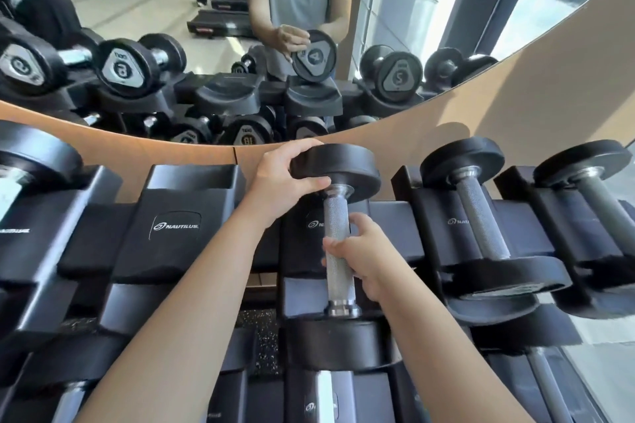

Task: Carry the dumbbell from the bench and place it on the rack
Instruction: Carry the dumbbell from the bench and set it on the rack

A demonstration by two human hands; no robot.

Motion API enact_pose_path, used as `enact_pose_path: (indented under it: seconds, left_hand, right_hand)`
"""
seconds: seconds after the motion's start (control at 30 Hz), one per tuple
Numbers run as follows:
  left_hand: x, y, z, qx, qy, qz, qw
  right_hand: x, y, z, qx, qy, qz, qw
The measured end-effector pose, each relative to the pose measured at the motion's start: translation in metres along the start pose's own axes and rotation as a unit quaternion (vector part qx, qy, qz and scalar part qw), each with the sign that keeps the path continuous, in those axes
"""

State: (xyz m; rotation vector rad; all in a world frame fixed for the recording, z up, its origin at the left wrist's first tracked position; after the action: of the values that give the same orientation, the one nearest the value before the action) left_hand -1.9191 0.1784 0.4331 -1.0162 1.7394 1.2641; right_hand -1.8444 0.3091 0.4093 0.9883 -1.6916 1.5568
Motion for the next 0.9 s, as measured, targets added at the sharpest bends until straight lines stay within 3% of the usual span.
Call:
enact_pose_path:
  seconds: [0.17, 0.57, 0.8, 0.9]
  left_hand:
    - [0.004, 0.024, 0.001, 0.038, -0.01, 0.015, 0.999]
    - [0.036, 0.043, 0.001, 0.019, 0.058, -0.019, 0.998]
    - [0.02, -0.003, -0.003, -0.021, 0.114, -0.009, 0.993]
    - [0.011, -0.052, -0.002, -0.011, 0.086, -0.013, 0.996]
  right_hand:
    - [0.008, 0.02, 0.0, -0.001, 0.031, -0.002, 1.0]
    - [0.02, 0.046, -0.001, 0.004, 0.012, 0.004, 1.0]
    - [0.017, 0.027, -0.013, -0.017, -0.081, -0.053, 0.995]
    - [0.007, 0.008, -0.025, -0.03, -0.09, -0.089, 0.992]
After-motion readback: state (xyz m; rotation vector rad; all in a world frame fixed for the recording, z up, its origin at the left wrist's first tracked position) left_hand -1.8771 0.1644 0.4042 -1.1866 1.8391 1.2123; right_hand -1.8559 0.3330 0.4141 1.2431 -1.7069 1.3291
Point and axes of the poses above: each hand's wrist, its own y-axis towards the middle knuckle, its own z-axis out of the palm, x = y × z, the point moved 2 cm from there along y, towards the middle knuckle, and after that the axes turned 6 degrees about z, right-handed, at the moved point
